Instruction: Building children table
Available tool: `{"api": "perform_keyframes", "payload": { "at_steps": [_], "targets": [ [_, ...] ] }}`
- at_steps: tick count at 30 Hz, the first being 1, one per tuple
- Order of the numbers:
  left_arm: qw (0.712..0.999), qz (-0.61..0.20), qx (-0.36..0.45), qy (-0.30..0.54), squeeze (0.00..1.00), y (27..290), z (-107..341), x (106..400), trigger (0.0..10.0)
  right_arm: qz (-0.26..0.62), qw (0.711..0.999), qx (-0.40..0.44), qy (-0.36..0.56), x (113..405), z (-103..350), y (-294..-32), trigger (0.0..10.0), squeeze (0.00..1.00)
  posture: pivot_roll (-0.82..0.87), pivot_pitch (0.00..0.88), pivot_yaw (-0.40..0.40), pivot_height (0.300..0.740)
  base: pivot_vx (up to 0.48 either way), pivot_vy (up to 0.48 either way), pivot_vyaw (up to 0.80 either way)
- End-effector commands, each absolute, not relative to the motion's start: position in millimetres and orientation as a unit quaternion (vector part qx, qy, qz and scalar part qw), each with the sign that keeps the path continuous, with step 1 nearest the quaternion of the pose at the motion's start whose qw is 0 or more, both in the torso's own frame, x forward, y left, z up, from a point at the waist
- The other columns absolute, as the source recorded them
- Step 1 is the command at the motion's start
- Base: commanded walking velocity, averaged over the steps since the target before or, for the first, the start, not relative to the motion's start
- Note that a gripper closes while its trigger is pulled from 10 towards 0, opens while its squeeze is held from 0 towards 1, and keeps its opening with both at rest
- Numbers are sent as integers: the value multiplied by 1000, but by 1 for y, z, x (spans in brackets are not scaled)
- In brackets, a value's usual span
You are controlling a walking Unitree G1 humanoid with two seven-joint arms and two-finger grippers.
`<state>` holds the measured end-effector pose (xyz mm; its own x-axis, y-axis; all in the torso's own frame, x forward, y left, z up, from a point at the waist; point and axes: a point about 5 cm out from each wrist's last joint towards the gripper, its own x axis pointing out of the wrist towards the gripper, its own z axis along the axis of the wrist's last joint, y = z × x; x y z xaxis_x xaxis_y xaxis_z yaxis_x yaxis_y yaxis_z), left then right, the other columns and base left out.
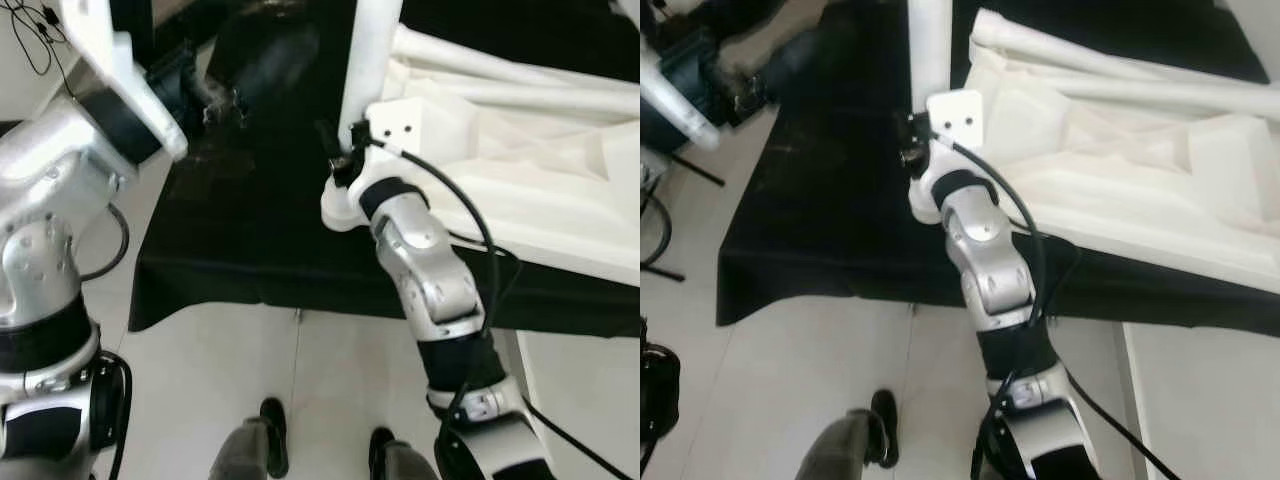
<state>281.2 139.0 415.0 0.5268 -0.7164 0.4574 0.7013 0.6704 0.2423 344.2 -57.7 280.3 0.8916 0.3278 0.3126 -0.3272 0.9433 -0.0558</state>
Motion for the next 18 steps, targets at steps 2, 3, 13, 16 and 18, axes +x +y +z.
{"api": "perform_keyframes", "payload": {
  "at_steps": [2, 3, 13, 16, 18],
  "targets": [
    [871, -419, 21, -257, 0, 136, 419, 293, 10000, 170, 983, 16, -67, 350, 239, -57, 10000, 0, 32, 319, 44, 740, 0, 0, 0],
    [871, -419, 21, -257, 0, 136, 419, 293, 10000, 170, 983, 16, -67, 350, 239, -57, 10000, 0, 32, 319, 44, 740, 0, 0, 0],
    [835, -510, 59, -198, 0, 115, 423, 329, 10000, 188, 979, 29, -74, 345, 244, -47, 10000, 0, 32, 326, 58, 740, 0, 0, 0],
    [804, -556, 80, -194, 0, 102, 425, 324, 10000, 190, 978, 32, -75, 345, 244, -44, 10000, 0, 34, 326, 59, 740, 0, 0, 0],
    [794, -570, 82, -192, 0, 99, 426, 323, 10000, 191, 978, 32, -75, 345, 244, -44, 10000, 0, 35, 327, 61, 740, 0, 0, 0]
  ]
}}
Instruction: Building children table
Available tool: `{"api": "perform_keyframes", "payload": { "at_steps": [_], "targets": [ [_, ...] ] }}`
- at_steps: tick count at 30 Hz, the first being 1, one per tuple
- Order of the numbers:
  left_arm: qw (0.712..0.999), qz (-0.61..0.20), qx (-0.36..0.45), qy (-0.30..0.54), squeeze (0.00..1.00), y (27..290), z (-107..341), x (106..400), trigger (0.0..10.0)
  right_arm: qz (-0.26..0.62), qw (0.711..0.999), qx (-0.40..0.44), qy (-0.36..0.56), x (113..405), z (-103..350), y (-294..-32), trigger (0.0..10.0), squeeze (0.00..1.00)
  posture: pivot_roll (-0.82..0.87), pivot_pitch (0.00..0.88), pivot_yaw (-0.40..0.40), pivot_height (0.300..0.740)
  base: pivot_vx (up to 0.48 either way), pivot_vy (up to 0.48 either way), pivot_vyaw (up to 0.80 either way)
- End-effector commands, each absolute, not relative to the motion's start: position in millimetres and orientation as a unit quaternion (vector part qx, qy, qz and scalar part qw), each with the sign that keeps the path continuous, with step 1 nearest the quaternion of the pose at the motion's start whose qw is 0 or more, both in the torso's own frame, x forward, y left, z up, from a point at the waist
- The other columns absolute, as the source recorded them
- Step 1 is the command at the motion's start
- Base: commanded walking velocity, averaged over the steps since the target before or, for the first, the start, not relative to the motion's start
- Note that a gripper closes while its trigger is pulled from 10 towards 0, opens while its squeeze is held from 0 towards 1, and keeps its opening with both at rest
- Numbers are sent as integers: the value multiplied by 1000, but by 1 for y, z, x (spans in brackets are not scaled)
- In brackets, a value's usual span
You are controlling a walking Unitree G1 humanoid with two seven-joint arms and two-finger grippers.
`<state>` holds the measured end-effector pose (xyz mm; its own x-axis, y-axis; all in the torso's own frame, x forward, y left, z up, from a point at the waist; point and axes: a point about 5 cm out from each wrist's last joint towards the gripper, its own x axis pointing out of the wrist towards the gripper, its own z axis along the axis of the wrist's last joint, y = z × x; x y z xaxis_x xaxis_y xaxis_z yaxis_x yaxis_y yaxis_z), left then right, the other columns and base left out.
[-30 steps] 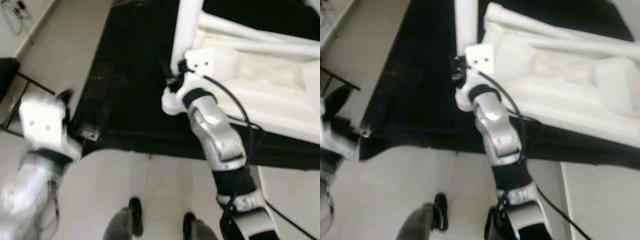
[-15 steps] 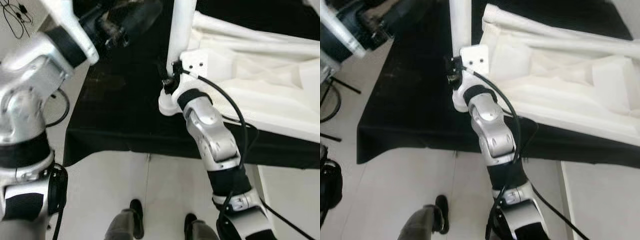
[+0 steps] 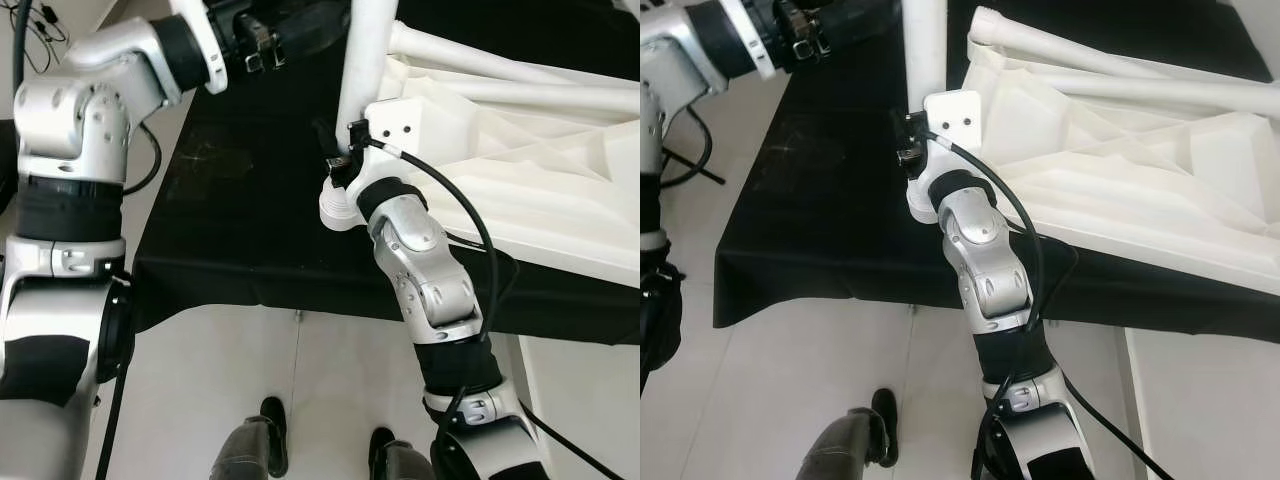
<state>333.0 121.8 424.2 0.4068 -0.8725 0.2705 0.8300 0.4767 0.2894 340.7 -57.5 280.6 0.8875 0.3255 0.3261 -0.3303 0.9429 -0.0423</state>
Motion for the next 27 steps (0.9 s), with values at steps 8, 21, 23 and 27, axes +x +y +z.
{"api": "perform_keyframes", "payload": {
  "at_steps": [8, 21, 23, 27],
  "targets": [
    [726, -652, 114, -184, 0, 94, 432, 308, 10000, 191, 978, 34, -74, 344, 244, -44, 10000, 0, 35, 329, 62, 740, 0, 0, 0],
    [773, -569, 140, -242, 0, 83, 450, 330, 10000, 199, 976, 35, -78, 344, 247, -43, 10000, 0, 27, 333, 47, 740, 0, 0, 0],
    [775, -569, 138, -240, 0, 81, 449, 333, 10000, 199, 976, 35, -78, 344, 247, -42, 10000, 0, 27, 333, 47, 740, 0, 0, 0],
    [773, -578, 127, -230, 0, 69, 444, 340, 5176, 200, 976, 35, -80, 343, 249, -42, 10000, 0, 20, 333, 51, 740, 0, 0, 0]
  ]
}}
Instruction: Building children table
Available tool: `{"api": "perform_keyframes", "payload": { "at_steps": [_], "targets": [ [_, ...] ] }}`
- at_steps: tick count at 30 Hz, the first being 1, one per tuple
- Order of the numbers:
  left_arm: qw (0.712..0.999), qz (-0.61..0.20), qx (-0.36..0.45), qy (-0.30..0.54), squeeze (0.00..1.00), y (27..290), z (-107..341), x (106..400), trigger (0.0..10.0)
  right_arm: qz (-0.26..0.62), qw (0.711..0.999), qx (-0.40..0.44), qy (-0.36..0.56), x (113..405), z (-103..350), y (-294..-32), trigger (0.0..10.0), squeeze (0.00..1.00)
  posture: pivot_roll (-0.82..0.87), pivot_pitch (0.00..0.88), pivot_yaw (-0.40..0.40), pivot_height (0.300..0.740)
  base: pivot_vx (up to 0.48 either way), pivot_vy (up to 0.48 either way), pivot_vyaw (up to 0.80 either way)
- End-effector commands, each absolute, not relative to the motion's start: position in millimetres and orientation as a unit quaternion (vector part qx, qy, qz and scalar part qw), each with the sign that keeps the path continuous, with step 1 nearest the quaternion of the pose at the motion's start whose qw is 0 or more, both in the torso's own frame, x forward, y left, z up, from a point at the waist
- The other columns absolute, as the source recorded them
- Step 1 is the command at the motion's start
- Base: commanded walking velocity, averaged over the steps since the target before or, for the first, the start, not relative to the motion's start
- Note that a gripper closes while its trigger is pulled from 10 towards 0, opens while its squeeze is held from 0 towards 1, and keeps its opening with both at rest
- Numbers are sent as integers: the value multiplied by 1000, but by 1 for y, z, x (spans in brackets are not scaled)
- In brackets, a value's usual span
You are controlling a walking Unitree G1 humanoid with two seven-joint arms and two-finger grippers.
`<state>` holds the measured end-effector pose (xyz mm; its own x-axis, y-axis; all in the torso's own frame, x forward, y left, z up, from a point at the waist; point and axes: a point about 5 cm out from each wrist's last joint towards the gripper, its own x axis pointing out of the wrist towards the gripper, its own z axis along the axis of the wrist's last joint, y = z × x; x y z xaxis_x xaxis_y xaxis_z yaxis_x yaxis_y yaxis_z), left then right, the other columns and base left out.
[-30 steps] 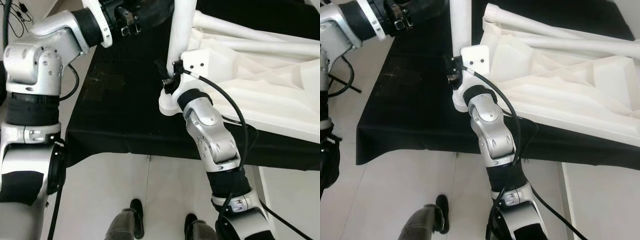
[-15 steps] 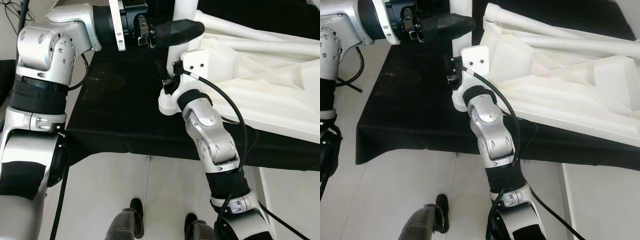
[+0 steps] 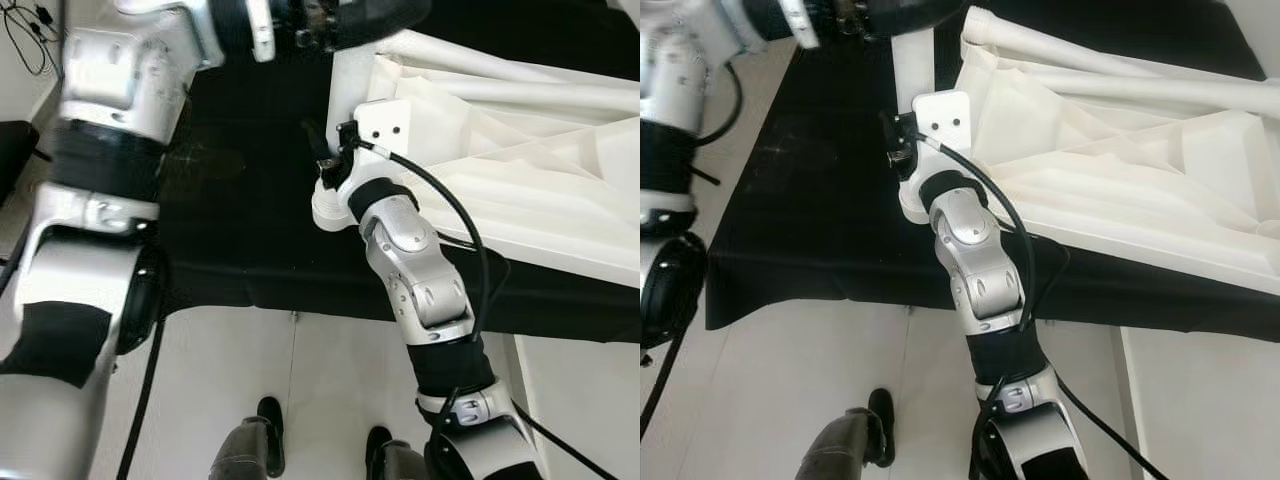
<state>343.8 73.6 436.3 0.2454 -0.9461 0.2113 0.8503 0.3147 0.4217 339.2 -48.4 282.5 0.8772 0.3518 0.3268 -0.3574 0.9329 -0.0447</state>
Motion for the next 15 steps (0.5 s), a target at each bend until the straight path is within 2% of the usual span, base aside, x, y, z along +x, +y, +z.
{"api": "perform_keyframes", "payload": {
  "at_steps": [1, 2, 15],
  "targets": [
    [774, -578, 124, -228, 0, 67, 443, 341, 5176, 201, 976, 35, -81, 343, 249, -42, 10000, 0, 20, 333, 51, 740, 0, 0, 0],
    [775, -578, 119, -226, 0, 65, 443, 343, 0, 201, 976, 35, -82, 342, 249, -42, 10000, 0, 20, 333, 53, 740, 0, 0, 0],
    [772, -595, 87, -204, 0, 65, 440, 351, 0, 205, 975, 27, -85, 343, 250, -44, 10000, 0, 18, 326, 59, 740, 0, 0, 0]
  ]
}}
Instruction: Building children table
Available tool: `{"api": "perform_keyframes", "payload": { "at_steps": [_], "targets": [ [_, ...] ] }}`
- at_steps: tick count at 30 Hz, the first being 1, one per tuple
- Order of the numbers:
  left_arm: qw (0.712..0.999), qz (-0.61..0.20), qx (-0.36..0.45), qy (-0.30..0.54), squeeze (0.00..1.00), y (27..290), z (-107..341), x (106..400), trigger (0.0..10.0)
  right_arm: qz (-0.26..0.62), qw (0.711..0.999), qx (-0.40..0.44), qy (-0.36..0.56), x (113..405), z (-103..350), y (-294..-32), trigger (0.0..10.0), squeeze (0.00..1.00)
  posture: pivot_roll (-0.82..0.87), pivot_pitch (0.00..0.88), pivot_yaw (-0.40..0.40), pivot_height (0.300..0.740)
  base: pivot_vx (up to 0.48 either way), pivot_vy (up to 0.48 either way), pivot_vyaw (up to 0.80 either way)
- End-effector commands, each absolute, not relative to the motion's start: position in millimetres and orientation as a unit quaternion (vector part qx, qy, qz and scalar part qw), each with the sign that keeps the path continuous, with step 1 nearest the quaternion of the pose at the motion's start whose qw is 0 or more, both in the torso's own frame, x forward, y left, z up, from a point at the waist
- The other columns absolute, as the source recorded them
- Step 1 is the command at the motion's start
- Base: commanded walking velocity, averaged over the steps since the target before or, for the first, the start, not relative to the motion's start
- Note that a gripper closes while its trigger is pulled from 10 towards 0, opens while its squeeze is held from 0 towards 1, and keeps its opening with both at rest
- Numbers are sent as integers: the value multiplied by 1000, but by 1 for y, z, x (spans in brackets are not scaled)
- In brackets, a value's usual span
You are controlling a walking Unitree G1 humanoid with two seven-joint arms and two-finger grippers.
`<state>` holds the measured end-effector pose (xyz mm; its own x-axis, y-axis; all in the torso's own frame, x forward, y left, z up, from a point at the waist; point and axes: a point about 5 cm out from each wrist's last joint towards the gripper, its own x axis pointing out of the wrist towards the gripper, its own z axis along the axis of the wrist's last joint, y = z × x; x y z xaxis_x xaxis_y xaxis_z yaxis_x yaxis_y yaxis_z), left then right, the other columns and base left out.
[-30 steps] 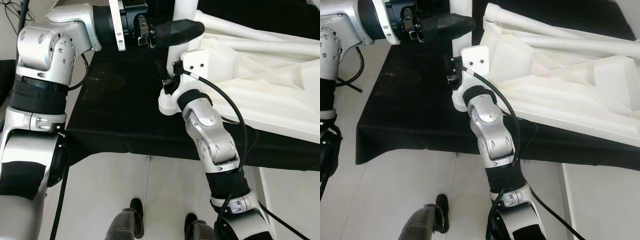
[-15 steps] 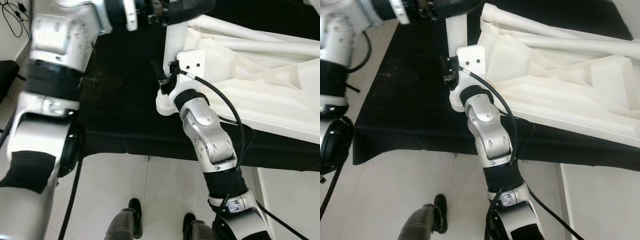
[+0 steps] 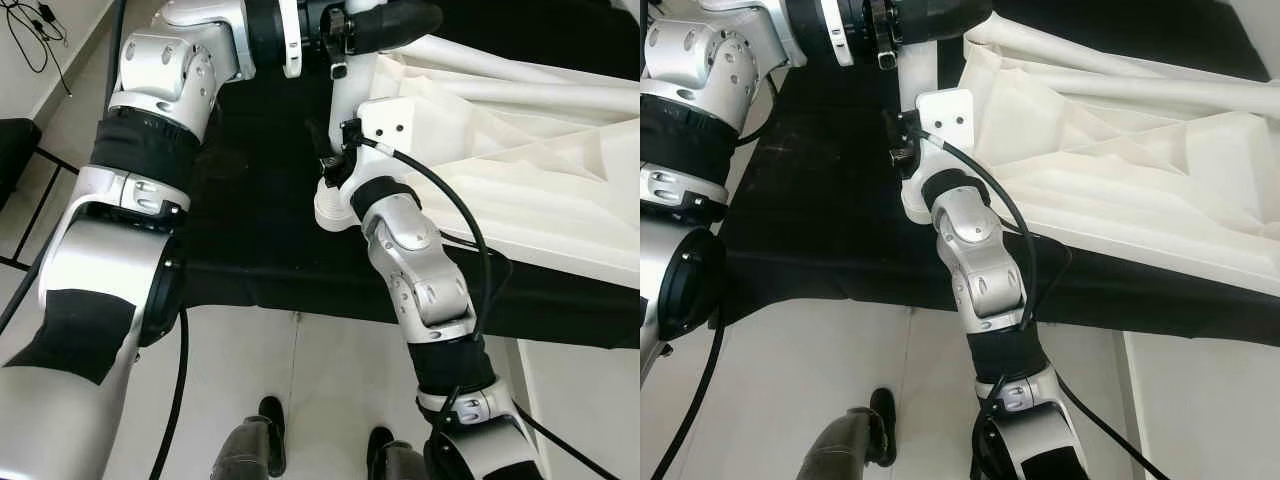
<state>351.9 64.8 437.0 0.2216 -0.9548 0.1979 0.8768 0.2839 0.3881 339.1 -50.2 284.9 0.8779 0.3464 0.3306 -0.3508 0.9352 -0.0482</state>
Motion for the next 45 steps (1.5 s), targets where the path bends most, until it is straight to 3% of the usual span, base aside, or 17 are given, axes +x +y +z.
{"api": "perform_keyframes", "payload": {
  "at_steps": [1, 2, 3, 9, 12, 13, 14, 15, 16, 17, 27, 28, 36, 43, 44, 45],
  "targets": [
    [772, -595, 87, -204, 0, 65, 440, 351, 0, 205, 975, 27, -85, 343, 250, -44, 10000, 0, 18, 326, 59, 740, 0, 0, 0],
    [772, -596, 87, -204, 0, 66, 440, 351, 0, 219, 971, 22, -87, 344, 251, -44, 10000, 0, 19, 326, 58, 740, 0, 0, 0],
    [769, -600, 88, -201, 0, 65, 438, 352, 0, 256, 962, 31, -90, 347, 256, -44, 10000, 1000, 19, 324, 55, 740, 0, 0, 0],
    [757, -617, 92, -194, 0, 61, 435, 350, 0, 370, 920, 25, -131, 360, 287, -50, 10000, 1000, 19, 319, 56, 740, 0, 0, 0],
    [744, -634, 98, -190, 0, 56, 433, 348, 0, 464, 872, -46, -149, 367, 311, -54, 10000, 1000, 14, 316, 57, 740, 0, 0, 0],
    [739, -639, 101, -189, 0, 54, 432, 347, 0, 498, 852, -59, -152, 367, 316, -54, 10000, 557, 11, 316, 57, 740, 0, 0, 0],
    [736, -643, 103, -188, 0, 52, 431, 347, 0, 522, 835, -72, -159, 365, 322, -53, 10000, 192, 11, 316, 57, 740, 0, 0, 0],
    [736, -643, 103, -188, 0, 52, 431, 347, 0, 522, 835, -72, -159, 365, 322, -53, 10000, 192, 11, 316, 57, 740, 0, 0, 0],
    [731, -648, 106, -186, 0, 49, 429, 346, 0, 555, 812, -83, -162, 363, 328, -51, 10000, 0, 14, 318, 59, 740, 0, 0, 0],
    [728, -651, 108, -185, 0, 47, 429, 346, 0, 575, 797, -91, -163, 362, 332, -50, 10000, 0, 14, 318, 59, 740, 0, 0, 0],
    [719, -661, 109, -185, 0, 41, 429, 344, 0, 597, 779, -121, -148, 368, 345, -42, 10000, 0, 16, 326, 60, 740, 0, 0, 0],
    [718, -663, 108, -184, 0, 39, 429, 344, 0, 606, 773, -124, -139, 370, 343, -41, 0, 0, 16, 331, 59, 740, 0, 0, 0],
    [716, -665, 108, -182, 0, 35, 428, 344, 0, 626, 759, -128, -120, 375, 337, -40, 0, 0, 14, 337, 56, 740, 0, 0, 0],
    [716, -665, 108, -183, 0, 35, 426, 344, 0, 620, 766, -122, -115, 378, 333, -39, 0, 0, 10, 341, 55, 740, 0, 0, 0],
    [718, -665, 103, -180, 0, 36, 425, 345, 4039, 617, 769, -121, -114, 379, 331, -39, 0, 0, 9, 341, 55, 740, 0, 0, 0],
    [719, -664, 102, -178, 1000, 36, 425, 345, 10000, 611, 775, -118, -114, 380, 329, -39, 0, 0, 8, 342, 55, 740, 0, 0, 0]
  ]
}}
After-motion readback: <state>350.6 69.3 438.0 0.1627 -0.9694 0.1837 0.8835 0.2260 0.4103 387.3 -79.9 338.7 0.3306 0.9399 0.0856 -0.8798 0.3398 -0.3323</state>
